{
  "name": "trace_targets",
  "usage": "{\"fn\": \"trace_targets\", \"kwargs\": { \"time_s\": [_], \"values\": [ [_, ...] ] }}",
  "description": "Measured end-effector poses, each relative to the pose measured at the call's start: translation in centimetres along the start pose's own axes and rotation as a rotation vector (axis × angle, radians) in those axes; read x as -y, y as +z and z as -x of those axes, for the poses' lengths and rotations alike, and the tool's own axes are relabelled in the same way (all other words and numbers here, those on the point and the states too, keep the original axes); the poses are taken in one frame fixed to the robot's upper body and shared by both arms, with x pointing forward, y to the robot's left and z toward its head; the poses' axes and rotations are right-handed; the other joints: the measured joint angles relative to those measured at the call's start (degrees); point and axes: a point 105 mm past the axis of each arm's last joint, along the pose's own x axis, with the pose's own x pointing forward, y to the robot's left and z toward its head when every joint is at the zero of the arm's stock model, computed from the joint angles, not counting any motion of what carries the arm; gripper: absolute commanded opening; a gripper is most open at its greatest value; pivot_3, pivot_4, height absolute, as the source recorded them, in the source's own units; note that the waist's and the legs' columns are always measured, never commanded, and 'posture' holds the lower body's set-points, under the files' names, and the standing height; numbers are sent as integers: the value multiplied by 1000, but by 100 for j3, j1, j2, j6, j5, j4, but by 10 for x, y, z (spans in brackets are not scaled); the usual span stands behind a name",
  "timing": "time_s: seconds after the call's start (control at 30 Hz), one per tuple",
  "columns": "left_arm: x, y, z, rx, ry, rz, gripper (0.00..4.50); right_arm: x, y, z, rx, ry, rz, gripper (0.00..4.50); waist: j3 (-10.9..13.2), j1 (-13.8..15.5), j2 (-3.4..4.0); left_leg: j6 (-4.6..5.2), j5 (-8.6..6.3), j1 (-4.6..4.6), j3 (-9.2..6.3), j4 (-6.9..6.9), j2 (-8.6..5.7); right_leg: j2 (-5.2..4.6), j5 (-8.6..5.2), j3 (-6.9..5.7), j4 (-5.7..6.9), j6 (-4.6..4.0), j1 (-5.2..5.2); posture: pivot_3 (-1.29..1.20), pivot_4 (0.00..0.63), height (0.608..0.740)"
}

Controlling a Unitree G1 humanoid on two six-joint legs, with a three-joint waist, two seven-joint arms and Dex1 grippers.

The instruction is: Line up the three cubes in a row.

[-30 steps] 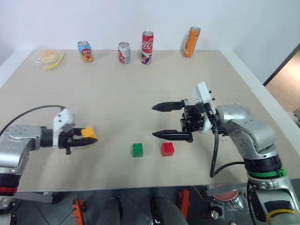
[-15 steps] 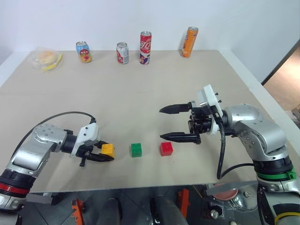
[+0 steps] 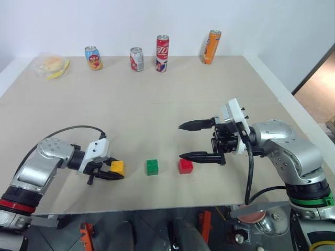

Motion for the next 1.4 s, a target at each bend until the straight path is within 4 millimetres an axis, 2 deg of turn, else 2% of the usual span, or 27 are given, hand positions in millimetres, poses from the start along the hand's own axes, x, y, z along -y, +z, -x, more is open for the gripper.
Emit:
{"fn": "trace_targets", "kwargs": {
  "time_s": [0.53, 0.6, 0.67, 0.8, 0.93, 1.07, 1.2, 1.3, 1.33, 1.37, 1.4],
  "values": [
    [0, 0, -3, -1, 7, -31, 1360, 1, 4, 0, 2, 4, 16, 4500, 0, 2, 0, 0, 0, 0, 0, 1, -1, -2, 0, 0, 0, 1, 1, 0, 150, 740],
    [0, -1, -3, 0, 10, -34, 2422, 1, 4, 0, 2, 4, 16, 4500, 0, 2, 0, 0, 0, 0, 0, 1, -1, -2, 0, 1, 0, 1, 2, 0, 150, 740],
    [1, -1, -4, 5, 9, -33, 2996, 1, 4, 0, 2, 4, 16, 4500, 0, 2, 0, 0, 0, 0, 0, 2, -1, -2, 1, 0, 0, 1, 2, 0, 150, 740],
    [1, 0, -5, 12, 7, -33, 4458, 1, 4, 0, 2, 4, 16, 4500, 0, 2, 0, 0, 0, 1, 0, 5, 0, -1, 2, 0, 0, 2, 2, 0, 150, 740],
    [3, 4, -6, 35, -4, -12, 4490, 0, 5, -1, 9, 9, 12, 4500, 0, 2, 0, 0, 0, 0, 0, 7, 0, -1, 3, 1, 0, 3, 2, 0, 150, 740],
    [6, 26, -2, 130, -4, 18, 4490, 0, 5, 0, 15, 12, -5, 4500, 0, 1, 0, 0, 0, -4, -1, 7, 0, -1, 3, 0, 0, 4, 1, 0, 150, 740],
    [-8, 66, 19, 382, 137, 129, 4490, 2, 12, 10, 98, -30, -62, 4500, 0, 1, -1, 0, 0, -6, -9, 8, 0, 0, 19, -4, 0, 34, 2, 0, 150, 740],
    [-33, 107, 45, 662, 380, 206, 4490, 12, 14, 19, 168, -146, -92, 4500, -1, 8, -4, 0, 0, -4, -26, 25, 0, 1, 24, -17, -1, 43, 19, 0, 150, 740],
    [-44, 114, 56, 731, 503, 234, 4490, 16, 11, 21, 194, -199, -111, 4500, -2, 8, -4, 0, 0, 0, -27, 26, 0, 0, 27, -16, -1, 48, 24, 0, 150, 740],
    [-59, 115, 72, 805, 680, 281, 4490, 25, 5, 24, 243, -286, -150, 4500, -3, 11, -5, 0, 0, 12, -26, 27, -2, 0, 29, -14, -1, 50, 36, 0, 150, 740],
    [-64, 111, 79, 814, 767, 303, 4490, 29, 0, 25, 258, -331, -175, 4500, -3, -2, -6, 0, 0, 24, -21, 28, -2, 1, 30, -6, -1, 51, 44, 0, 150, 740]
  ]
}}
